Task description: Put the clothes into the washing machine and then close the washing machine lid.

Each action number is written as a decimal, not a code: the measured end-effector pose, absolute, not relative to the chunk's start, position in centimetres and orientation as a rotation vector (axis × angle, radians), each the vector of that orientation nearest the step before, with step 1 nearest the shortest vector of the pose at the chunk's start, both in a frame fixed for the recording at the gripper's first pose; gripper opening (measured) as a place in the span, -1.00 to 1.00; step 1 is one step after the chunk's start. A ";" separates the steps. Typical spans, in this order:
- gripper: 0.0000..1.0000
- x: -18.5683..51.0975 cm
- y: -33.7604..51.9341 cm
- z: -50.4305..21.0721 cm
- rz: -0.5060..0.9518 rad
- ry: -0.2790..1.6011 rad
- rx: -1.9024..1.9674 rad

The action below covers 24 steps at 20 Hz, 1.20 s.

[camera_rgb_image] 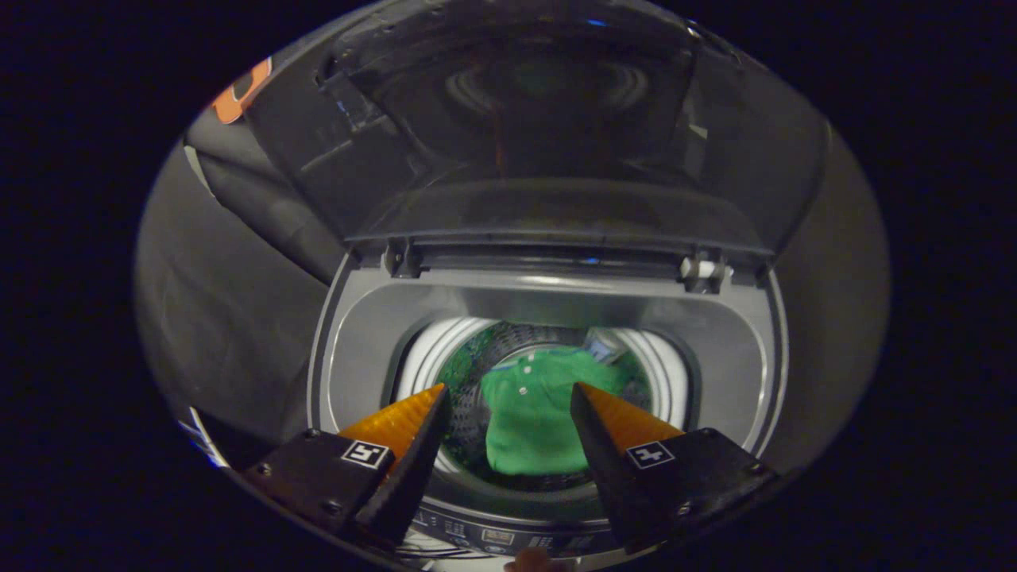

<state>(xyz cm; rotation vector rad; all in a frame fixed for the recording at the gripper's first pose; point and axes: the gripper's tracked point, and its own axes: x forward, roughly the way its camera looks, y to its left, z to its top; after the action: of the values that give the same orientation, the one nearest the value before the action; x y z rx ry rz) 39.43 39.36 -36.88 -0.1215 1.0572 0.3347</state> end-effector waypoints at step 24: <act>0.87 38.8 43.5 -5.6 0.679 0.599 0.133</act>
<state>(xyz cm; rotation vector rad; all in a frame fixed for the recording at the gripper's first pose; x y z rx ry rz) 38.77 43.49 -5.55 0.1330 0.5993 0.6789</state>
